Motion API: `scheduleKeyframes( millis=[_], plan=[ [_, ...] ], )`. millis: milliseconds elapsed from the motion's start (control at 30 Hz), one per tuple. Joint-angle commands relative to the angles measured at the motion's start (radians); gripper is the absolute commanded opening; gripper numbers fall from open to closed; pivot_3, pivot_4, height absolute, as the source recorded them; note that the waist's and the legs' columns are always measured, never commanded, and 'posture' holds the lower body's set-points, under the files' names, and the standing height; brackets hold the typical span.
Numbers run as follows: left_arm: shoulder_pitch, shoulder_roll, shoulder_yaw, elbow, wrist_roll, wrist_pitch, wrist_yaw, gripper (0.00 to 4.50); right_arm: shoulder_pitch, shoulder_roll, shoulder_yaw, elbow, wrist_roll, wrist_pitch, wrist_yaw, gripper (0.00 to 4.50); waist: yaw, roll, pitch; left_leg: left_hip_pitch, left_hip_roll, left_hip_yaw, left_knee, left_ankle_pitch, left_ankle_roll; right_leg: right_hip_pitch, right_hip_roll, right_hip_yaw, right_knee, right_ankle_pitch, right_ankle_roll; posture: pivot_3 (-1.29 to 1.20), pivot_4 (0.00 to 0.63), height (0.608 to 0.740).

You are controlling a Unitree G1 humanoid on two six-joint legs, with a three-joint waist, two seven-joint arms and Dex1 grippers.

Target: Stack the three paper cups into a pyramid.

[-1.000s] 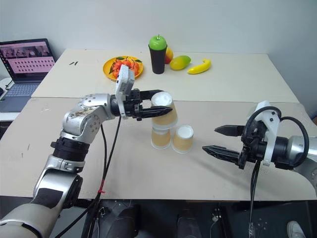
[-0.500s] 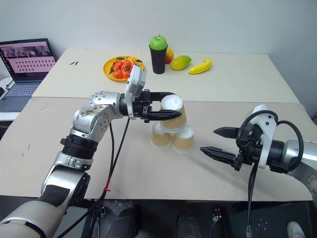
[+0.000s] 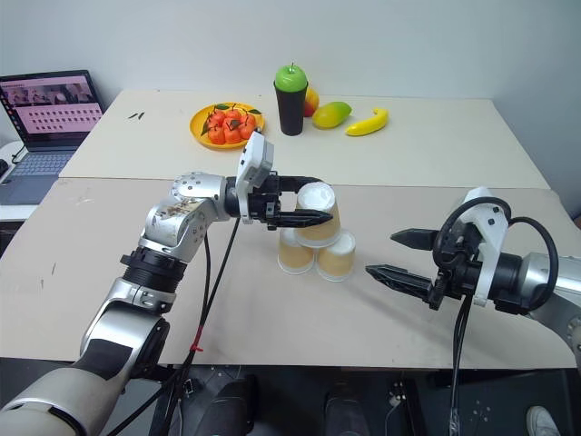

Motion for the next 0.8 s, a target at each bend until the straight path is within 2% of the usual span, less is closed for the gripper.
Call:
scheduleKeyframes(
  millis=[33,67,133,533,800],
  plan=[
    [-0.007,-0.004,0.007,-0.01,0.005,-0.023,-0.009,3.6,-0.021,-0.019,-0.028,-0.007,0.006,-0.016,-0.002,4.5,0.0,0.0,0.0,0.0,0.0,0.0,0.0,0.0,0.0,0.0,0.0,0.0,0.0,0.0,0.0,0.0,0.15,0.735],
    [-0.006,-0.005,0.008,-0.011,0.006,-0.022,-0.01,3.73,-0.022,-0.021,-0.026,-0.005,0.004,-0.018,-0.001,4.5,0.0,0.0,0.0,0.0,0.0,0.0,0.0,0.0,0.0,0.0,0.0,0.0,0.0,0.0,0.0,0.0,0.15,0.735],
    [-0.006,-0.007,0.012,-0.016,0.002,-0.012,-0.011,4.48,-0.024,-0.021,-0.023,-0.004,0.003,-0.019,-0.001,4.5,0.0,0.0,0.0,0.0,0.0,0.0,0.0,0.0,0.0,0.0,0.0,0.0,0.0,0.0,0.0,0.0,0.15,0.735],
    [-0.058,-0.014,0.051,-0.087,-0.023,0.034,0.031,4.48,-0.047,-0.022,0.004,0.031,-0.022,-0.039,0.024,4.5,0.0,0.0,0.0,0.0,0.0,0.0,0.0,0.0,0.0,0.0,0.0,0.0,0.0,0.0,0.0,0.0,0.15,0.735],
    [-0.159,0.031,0.156,-0.064,-0.042,0.119,0.152,4.48,-0.074,-0.021,0.026,0.06,-0.048,-0.057,0.045,4.5,-0.003,0.0,0.0,0.0,0.0,0.0,0.0,0.0,0.0,0.0,0.0,0.0,0.0,0.0,0.0,0.0,0.15,0.735]
  ],
)
